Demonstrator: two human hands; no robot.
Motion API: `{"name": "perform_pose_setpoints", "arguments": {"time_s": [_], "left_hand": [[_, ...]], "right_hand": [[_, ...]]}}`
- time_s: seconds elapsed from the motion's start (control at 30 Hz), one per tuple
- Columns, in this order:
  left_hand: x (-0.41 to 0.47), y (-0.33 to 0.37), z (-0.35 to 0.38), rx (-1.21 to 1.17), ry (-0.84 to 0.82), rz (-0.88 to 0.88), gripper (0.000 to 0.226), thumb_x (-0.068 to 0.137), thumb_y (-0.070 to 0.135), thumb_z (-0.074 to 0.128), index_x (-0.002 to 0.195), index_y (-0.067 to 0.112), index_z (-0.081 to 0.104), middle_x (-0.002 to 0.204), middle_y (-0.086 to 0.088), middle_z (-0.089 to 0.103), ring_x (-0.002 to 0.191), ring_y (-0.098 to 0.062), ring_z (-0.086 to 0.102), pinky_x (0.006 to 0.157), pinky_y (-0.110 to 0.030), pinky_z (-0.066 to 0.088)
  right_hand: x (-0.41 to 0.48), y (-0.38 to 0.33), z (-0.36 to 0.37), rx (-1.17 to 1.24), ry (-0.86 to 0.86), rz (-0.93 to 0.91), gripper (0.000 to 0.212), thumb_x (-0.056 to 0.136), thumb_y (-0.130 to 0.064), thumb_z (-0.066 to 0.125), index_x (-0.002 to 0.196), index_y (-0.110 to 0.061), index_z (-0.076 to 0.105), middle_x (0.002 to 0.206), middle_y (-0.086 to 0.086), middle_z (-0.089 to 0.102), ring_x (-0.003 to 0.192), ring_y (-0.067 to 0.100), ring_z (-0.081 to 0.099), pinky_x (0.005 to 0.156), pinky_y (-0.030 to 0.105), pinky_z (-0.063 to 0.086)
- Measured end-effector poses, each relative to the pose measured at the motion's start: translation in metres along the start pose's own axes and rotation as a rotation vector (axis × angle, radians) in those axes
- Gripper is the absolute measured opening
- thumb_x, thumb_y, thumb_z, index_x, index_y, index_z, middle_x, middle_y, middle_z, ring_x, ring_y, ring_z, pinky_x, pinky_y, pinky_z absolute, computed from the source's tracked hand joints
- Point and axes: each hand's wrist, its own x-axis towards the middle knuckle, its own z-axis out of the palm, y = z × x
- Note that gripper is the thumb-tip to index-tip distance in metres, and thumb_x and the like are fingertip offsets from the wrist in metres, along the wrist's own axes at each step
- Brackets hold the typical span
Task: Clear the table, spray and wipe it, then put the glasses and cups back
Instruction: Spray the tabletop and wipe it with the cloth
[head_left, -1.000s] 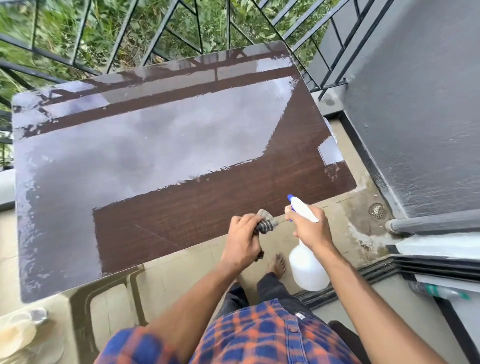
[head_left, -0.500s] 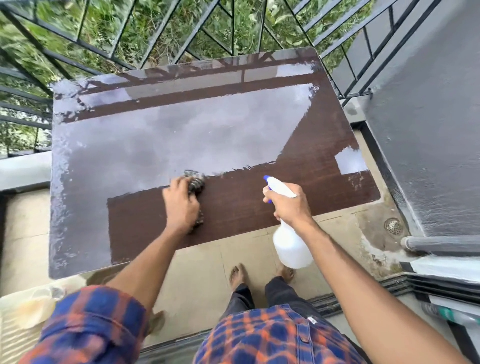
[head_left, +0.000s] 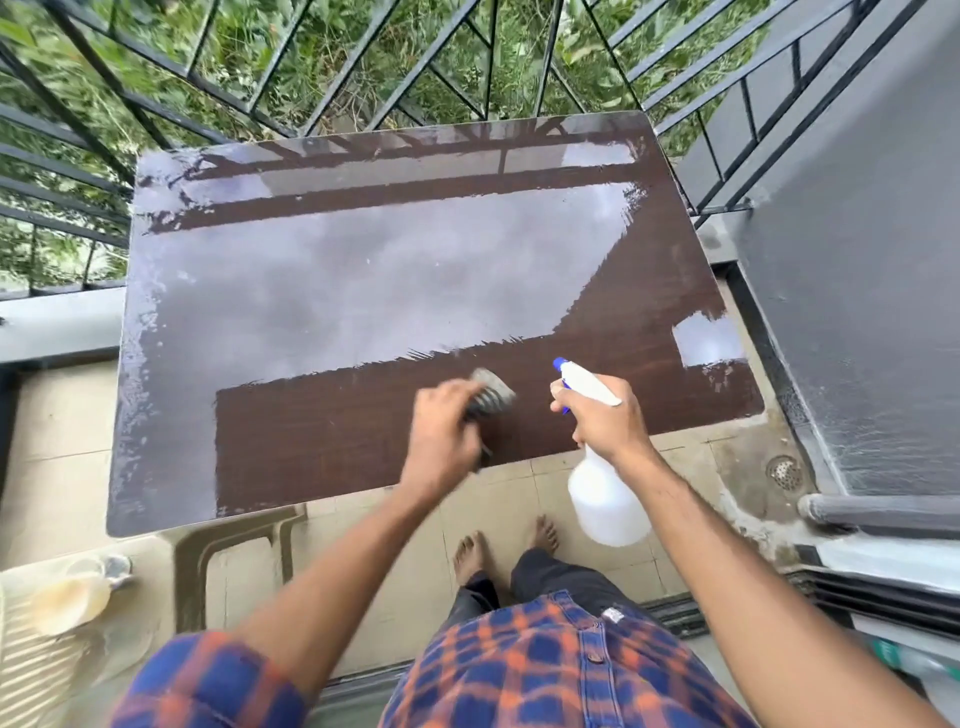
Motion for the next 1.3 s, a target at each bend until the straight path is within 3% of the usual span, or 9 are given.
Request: {"name": "perform_pose_setpoints", "arguments": {"time_s": [0.1, 0.23, 0.3, 0.47, 0.57, 0.93, 1.03, 1.17, 1.3], "left_hand": [[0.040, -0.040, -0.035, 0.096, 0.177, -0.188, 0.045, 0.073, -0.001, 0.053, 0.113, 0.010, 0.068, 0.111, -0.009, 0.070, 0.103, -0.032, 0.061, 0.093, -0.037, 0.037], [0.065, -0.068, -0.022, 0.214, 0.139, -0.391, 0.038, 0.086, 0.008, 0.060, 0.124, 0.006, 0.064, 0.126, -0.018, 0.061, 0.112, -0.040, 0.055, 0.099, -0.040, 0.032], [0.060, -0.052, 0.008, 0.266, 0.036, -0.306, 0.044, 0.081, 0.007, 0.058, 0.125, 0.012, 0.064, 0.132, -0.015, 0.058, 0.107, -0.042, 0.054, 0.097, -0.042, 0.037], [0.006, 0.022, 0.096, 0.179, -0.356, 0.191, 0.046, 0.076, 0.012, 0.049, 0.117, 0.022, 0.065, 0.127, -0.002, 0.060, 0.096, -0.035, 0.060, 0.079, -0.046, 0.043], [-0.009, 0.056, 0.104, 0.060, -0.440, 0.244, 0.039, 0.075, 0.014, 0.057, 0.112, 0.016, 0.071, 0.119, -0.005, 0.065, 0.097, -0.030, 0.061, 0.080, -0.041, 0.044], [0.068, -0.030, -0.046, 0.184, 0.229, -0.391, 0.036, 0.069, 0.014, 0.070, 0.104, 0.018, 0.075, 0.096, -0.008, 0.068, 0.095, -0.027, 0.062, 0.088, -0.033, 0.045], [0.085, -0.080, -0.080, 0.223, 0.414, -0.628, 0.035, 0.078, 0.030, 0.073, 0.109, 0.014, 0.071, 0.102, -0.013, 0.065, 0.106, -0.030, 0.058, 0.096, -0.034, 0.042], [0.121, -0.123, -0.087, 0.279, 0.383, -0.681, 0.049, 0.084, 0.031, 0.072, 0.124, 0.004, 0.063, 0.123, -0.022, 0.058, 0.121, -0.037, 0.050, 0.107, -0.039, 0.033], [0.127, -0.133, -0.054, 0.366, 0.266, -0.458, 0.053, 0.088, 0.019, 0.065, 0.136, 0.001, 0.054, 0.141, -0.023, 0.052, 0.123, -0.044, 0.049, 0.109, -0.041, 0.029]], "right_hand": [[0.001, -0.001, 0.000, 0.027, -0.017, 0.001, 0.012, 0.086, -0.016, 0.071, 0.076, -0.014, 0.077, 0.077, -0.002, 0.072, 0.052, 0.022, 0.049, 0.046, 0.026, 0.042], [0.004, -0.004, 0.000, 0.029, -0.037, 0.008, 0.019, 0.085, -0.014, 0.070, 0.067, -0.020, 0.073, 0.078, -0.005, 0.071, 0.048, 0.023, 0.045, 0.046, 0.025, 0.041], [0.010, -0.001, -0.004, 0.026, -0.037, 0.006, 0.019, 0.085, -0.014, 0.070, 0.067, -0.018, 0.072, 0.077, -0.004, 0.069, 0.049, 0.023, 0.045, 0.046, 0.025, 0.041], [0.025, 0.005, -0.011, 0.044, -0.033, 0.024, 0.016, 0.082, -0.012, 0.072, 0.068, -0.018, 0.075, 0.063, -0.005, 0.061, 0.049, 0.020, 0.044, 0.049, 0.028, 0.041], [0.036, -0.001, -0.015, 0.047, -0.052, 0.036, 0.023, 0.083, -0.010, 0.073, 0.064, -0.023, 0.073, 0.059, -0.012, 0.062, 0.053, 0.018, 0.044, 0.049, 0.028, 0.042], [0.097, -0.066, 0.011, -0.010, -0.244, -0.039, 0.015, 0.087, -0.017, 0.071, 0.073, -0.020, 0.075, 0.078, 0.001, 0.072, 0.039, 0.020, 0.045, 0.051, 0.028, 0.042], [0.105, -0.088, 0.032, -0.004, -0.296, -0.072, 0.012, 0.092, -0.018, 0.072, 0.080, -0.018, 0.075, 0.081, 0.006, 0.074, 0.042, 0.020, 0.044, 0.049, 0.027, 0.041], [0.117, -0.108, 0.055, -0.015, -0.333, -0.075, 0.013, 0.093, -0.020, 0.072, 0.083, -0.012, 0.075, 0.083, 0.008, 0.072, 0.045, 0.019, 0.044, 0.047, 0.026, 0.041], [0.127, -0.118, 0.068, -0.050, -0.297, -0.071, 0.014, 0.091, -0.021, 0.071, 0.082, -0.012, 0.075, 0.079, 0.013, 0.070, 0.043, 0.016, 0.046, 0.049, 0.026, 0.043]]}}
